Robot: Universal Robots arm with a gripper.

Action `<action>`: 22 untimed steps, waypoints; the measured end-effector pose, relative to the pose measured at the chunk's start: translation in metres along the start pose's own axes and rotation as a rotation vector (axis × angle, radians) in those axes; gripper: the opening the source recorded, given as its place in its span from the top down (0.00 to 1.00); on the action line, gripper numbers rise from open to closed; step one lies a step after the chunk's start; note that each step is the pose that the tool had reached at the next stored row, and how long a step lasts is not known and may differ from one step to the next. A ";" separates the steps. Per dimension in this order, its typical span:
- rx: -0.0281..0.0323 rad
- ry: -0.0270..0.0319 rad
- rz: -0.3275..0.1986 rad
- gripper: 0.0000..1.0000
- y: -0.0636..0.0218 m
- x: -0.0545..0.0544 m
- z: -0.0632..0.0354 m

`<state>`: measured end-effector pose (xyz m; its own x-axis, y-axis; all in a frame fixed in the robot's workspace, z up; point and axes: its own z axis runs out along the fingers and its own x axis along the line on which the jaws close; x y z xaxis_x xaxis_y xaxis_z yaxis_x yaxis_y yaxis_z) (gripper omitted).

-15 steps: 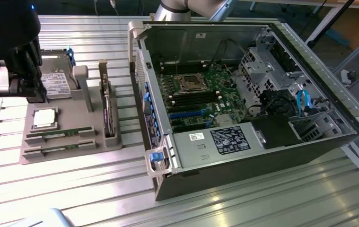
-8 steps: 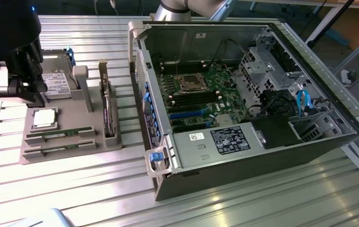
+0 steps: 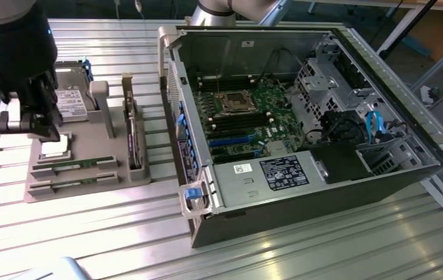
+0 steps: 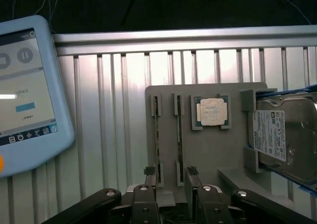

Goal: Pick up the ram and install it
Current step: 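Pick up the ram and move it above insertion slot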

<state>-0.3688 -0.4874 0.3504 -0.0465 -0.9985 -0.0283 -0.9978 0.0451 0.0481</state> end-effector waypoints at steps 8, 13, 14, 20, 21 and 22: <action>-0.0011 0.0001 -0.006 0.64 -0.0011 0.003 0.0201; -0.0018 0.0003 -0.012 0.64 -0.0016 0.004 0.0312; -0.0021 0.0005 -0.013 0.64 -0.0018 0.004 0.0335; -0.0056 0.0013 -0.030 0.64 -0.0029 0.006 0.0565; -0.0060 0.0014 -0.032 0.64 -0.0030 0.006 0.0583; -0.0064 0.0016 -0.034 0.64 -0.0031 0.007 0.0604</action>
<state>-0.3688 -0.4922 0.2898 -0.0128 -0.9995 -0.0284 -0.9985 0.0113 0.0536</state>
